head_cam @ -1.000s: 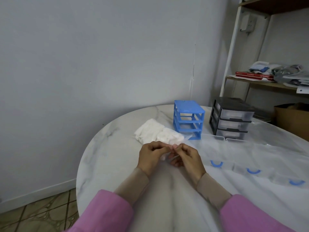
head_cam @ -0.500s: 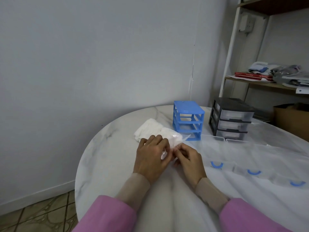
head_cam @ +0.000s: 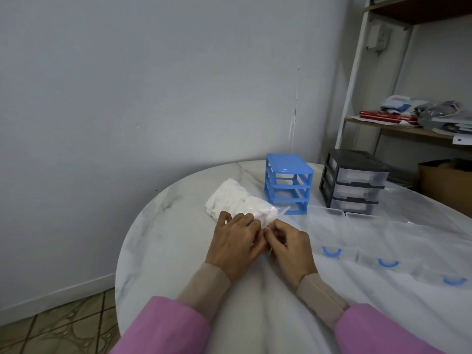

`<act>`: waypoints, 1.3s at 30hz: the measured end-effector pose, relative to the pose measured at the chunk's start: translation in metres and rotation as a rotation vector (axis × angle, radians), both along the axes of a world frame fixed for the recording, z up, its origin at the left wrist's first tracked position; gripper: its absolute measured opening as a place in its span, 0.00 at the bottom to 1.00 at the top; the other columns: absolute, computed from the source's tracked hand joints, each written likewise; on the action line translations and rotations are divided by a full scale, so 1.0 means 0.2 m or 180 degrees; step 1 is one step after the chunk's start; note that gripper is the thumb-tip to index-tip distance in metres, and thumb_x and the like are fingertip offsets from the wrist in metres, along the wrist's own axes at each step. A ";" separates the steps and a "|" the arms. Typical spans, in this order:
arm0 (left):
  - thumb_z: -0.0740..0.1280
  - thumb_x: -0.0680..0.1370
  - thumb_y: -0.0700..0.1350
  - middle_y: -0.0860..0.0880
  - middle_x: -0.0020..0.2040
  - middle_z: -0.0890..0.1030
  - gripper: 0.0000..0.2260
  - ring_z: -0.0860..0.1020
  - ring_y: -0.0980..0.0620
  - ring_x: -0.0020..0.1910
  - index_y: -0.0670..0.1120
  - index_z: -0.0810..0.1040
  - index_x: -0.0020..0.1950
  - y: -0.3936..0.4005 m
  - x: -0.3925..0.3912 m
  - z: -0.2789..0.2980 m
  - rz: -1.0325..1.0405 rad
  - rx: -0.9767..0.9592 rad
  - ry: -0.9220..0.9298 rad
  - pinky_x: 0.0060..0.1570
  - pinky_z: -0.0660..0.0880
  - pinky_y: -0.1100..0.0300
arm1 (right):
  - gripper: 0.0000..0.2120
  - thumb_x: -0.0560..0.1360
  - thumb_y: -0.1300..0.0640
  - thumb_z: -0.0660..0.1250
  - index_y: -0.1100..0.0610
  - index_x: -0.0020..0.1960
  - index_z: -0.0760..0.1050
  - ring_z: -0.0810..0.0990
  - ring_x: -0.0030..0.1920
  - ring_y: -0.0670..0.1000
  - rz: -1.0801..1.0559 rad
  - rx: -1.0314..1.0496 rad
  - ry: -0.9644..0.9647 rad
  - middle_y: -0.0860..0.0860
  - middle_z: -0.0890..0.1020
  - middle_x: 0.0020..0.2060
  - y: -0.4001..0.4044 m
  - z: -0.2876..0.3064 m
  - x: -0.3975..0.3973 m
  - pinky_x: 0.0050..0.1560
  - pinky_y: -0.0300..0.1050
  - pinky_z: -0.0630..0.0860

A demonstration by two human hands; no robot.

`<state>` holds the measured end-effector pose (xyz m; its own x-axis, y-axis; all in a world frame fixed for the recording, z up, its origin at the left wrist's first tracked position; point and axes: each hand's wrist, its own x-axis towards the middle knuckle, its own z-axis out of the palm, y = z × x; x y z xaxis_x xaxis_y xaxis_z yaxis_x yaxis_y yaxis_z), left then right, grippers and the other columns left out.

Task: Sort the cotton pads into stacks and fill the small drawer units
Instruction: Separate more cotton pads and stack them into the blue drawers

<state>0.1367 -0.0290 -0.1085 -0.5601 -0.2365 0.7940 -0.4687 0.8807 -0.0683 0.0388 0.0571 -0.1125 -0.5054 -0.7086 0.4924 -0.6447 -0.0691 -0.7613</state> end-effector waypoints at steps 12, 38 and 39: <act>0.57 0.73 0.49 0.50 0.29 0.73 0.13 0.72 0.48 0.25 0.46 0.70 0.30 0.00 -0.01 -0.03 -0.0295 0.0794 0.0189 0.23 0.65 0.62 | 0.11 0.76 0.54 0.64 0.54 0.35 0.73 0.77 0.31 0.49 -0.0320 0.0249 0.0196 0.47 0.77 0.25 0.01 0.01 0.00 0.40 0.48 0.76; 0.60 0.74 0.51 0.55 0.33 0.71 0.10 0.66 0.55 0.30 0.48 0.71 0.35 -0.03 0.06 0.07 0.0174 0.0895 0.1528 0.36 0.64 0.61 | 0.08 0.74 0.59 0.64 0.60 0.39 0.77 0.78 0.35 0.56 -0.0650 0.0475 -0.0341 0.52 0.81 0.31 0.01 0.01 -0.02 0.43 0.54 0.78; 0.60 0.73 0.52 0.56 0.37 0.74 0.09 0.70 0.55 0.34 0.48 0.73 0.39 -0.03 0.06 0.06 0.0079 0.0977 0.1397 0.39 0.63 0.62 | 0.05 0.74 0.61 0.63 0.60 0.42 0.77 0.79 0.36 0.55 -0.0607 0.0409 -0.0265 0.52 0.81 0.35 0.01 0.01 -0.02 0.45 0.52 0.78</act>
